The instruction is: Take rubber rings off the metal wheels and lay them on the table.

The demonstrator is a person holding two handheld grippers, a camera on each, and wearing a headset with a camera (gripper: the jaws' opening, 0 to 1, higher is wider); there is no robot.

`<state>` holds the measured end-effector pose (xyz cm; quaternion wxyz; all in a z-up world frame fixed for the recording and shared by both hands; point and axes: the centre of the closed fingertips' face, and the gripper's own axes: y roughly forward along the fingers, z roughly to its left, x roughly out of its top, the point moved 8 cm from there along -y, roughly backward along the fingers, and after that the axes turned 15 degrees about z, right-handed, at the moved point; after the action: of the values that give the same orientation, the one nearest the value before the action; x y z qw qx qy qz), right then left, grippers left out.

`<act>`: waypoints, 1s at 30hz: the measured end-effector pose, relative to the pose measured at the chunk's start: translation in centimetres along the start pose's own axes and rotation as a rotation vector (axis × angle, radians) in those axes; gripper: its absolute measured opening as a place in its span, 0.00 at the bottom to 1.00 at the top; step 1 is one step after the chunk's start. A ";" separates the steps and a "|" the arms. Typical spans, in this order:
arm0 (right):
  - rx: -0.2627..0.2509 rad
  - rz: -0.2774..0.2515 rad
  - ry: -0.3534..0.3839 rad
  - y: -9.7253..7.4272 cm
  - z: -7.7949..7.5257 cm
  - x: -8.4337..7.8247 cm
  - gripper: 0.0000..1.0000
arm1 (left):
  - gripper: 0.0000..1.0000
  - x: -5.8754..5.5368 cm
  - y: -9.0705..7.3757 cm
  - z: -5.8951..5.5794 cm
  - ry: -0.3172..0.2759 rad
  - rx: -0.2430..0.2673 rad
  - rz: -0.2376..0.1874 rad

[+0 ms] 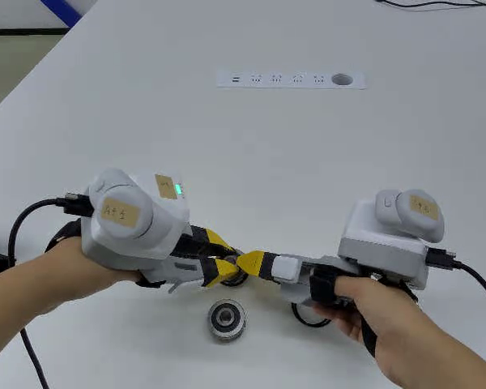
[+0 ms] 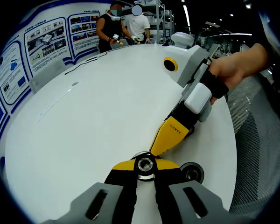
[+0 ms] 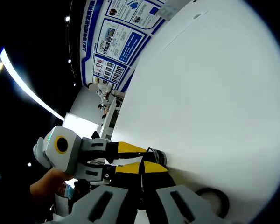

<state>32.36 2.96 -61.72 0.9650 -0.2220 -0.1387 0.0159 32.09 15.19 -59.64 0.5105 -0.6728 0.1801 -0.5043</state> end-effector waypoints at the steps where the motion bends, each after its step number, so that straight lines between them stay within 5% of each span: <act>1: 0.006 -0.004 0.020 0.1 0.0 0.0 0.01 | 0.13 0.0 0.0 0.0 0.003 0.001 0.003; 5: 0.025 -0.016 0.073 0.3 -0.2 -0.1 0.01 | 0.13 0.1 0.0 0.1 0.010 0.007 0.017; 18: 0.005 -0.010 0.079 0.1 -0.5 -0.2 0.01 | 0.13 0.3 -0.1 0.0 0.063 0.023 0.048; 25: 0.001 -0.008 0.081 0.0 -0.5 -0.2 0.01 | 0.12 0.3 -0.9 0.1 0.079 0.035 0.046; 30: 0.002 -0.005 0.077 0.1 -0.4 -0.3 0.01 | 0.15 0.2 -2.1 0.2 0.040 0.051 0.008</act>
<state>32.22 2.86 -62.22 0.9699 -0.2212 -0.1019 0.0052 31.79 15.99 -57.67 0.5257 -0.6488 0.1800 -0.5199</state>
